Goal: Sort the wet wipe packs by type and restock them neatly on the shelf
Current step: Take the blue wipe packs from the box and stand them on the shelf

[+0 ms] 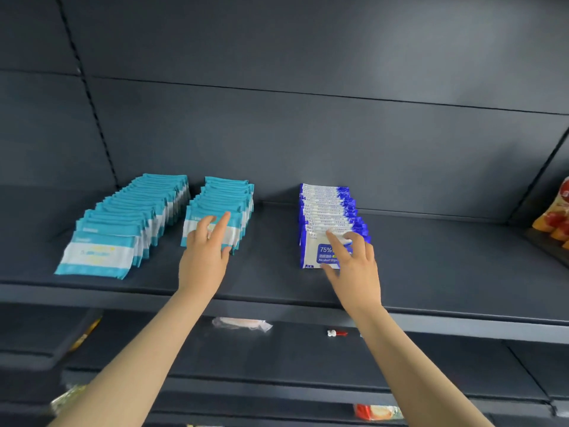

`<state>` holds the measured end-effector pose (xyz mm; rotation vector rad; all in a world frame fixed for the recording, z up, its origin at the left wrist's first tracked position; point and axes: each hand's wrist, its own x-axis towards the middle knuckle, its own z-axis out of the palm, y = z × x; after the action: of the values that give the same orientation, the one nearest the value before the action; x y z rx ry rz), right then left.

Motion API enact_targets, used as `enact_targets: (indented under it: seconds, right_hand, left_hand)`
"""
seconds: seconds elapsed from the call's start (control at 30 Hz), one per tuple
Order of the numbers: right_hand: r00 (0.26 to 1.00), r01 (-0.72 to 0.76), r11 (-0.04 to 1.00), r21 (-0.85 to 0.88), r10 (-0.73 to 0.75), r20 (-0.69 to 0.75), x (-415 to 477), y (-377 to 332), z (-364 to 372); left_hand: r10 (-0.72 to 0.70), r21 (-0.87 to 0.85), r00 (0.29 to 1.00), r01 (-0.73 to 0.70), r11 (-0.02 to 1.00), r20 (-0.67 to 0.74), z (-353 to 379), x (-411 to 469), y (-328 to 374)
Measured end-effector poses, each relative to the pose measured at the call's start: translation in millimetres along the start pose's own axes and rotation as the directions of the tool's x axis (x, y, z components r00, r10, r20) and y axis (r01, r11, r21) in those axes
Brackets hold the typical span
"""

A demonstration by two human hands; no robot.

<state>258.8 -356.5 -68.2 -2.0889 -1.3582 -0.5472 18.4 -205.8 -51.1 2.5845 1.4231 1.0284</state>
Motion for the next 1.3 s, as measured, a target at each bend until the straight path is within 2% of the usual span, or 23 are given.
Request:
enact_targets:
  seconds: [0.07, 0.17, 0.27, 0.4, 0.53, 0.8, 0.9, 0.97, 1.1, 1.17, 1.23, 1.3]
  right_hand:
    - [0.992, -0.11, 0.992, 0.062, 0.106, 0.075, 0.6, -12.1, 3.7]
    - [0.969, -0.235, 0.969, 0.071, 0.228, 0.094, 4.5, -24.6, 9.7]
    - [0.953, -0.297, 0.953, 0.055, 0.292, 0.086, 9.1, -33.4, 12.8]
    - [0.924, -0.376, 0.925, 0.05, 0.372, 0.086, 16.1, -44.8, 15.9]
    - [0.922, -0.382, 0.923, 0.04, 0.378, 0.083, 12.4, -47.0, 16.4]
    - [0.937, -0.35, 0.914, 0.204, 0.343, 0.073, -6.2, -49.8, 4.3]
    - [0.951, -0.296, 0.917, 0.266, 0.31, -0.014, -8.5, -58.5, 1.1]
    - [0.972, -0.212, 0.911, 0.353, 0.235, -0.023, -5.0, -68.8, 2.2]
    - [0.99, -0.135, 0.853, 0.504, 0.099, 0.097, 15.1, -102.9, 15.7]
    - [0.964, -0.225, 0.77, 0.597, 0.087, 0.252, 29.2, -120.3, 32.6]
    - [0.891, -0.373, 0.676, 0.635, 0.07, 0.449, 45.1, -133.1, 52.6]
    - [0.817, -0.479, 0.615, 0.626, 0.053, 0.574, 59.9, -139.8, 73.8]
  left_hand:
    - [-0.028, 0.046, 0.998, 0.026, 0.999, 0.052, 0.3, 10.8, -15.8]
    - [0.04, 0.123, 0.992, -0.055, 0.991, 0.123, 7.3, 30.1, -33.8]
    - [0.082, 0.147, 0.985, -0.104, 0.984, 0.152, 17.1, 46.1, -46.5]
    - [0.032, 0.108, 0.989, -0.048, 0.993, 0.144, 26.6, 57.2, -51.4]
    - [0.041, 0.07, 0.989, -0.051, 0.996, 0.146, 26.5, 53.4, -53.5]
    - [-0.053, -0.178, 0.984, 0.083, 0.98, 0.169, 16.9, 37.1, -52.7]
    - [-0.113, -0.285, 0.982, 0.153, 0.946, 0.153, 12.2, 32.8, -54.0]
    - [-0.139, -0.353, 0.982, 0.177, 0.919, 0.129, 8.2, 35.1, -58.3]
    - [-0.186, -0.456, 0.97, 0.237, 0.858, 0.154, 1.6, 40.3, -71.2]
    - [-0.191, -0.476, 0.954, 0.282, 0.833, 0.231, 0.3, 46.6, -79.0]
    - [-0.168, -0.513, 0.938, 0.31, 0.801, 0.303, 1.3, 55.2, -86.1]
    - [-0.143, -0.573, 0.915, 0.352, 0.74, 0.377, 3.6, 62.3, -92.2]
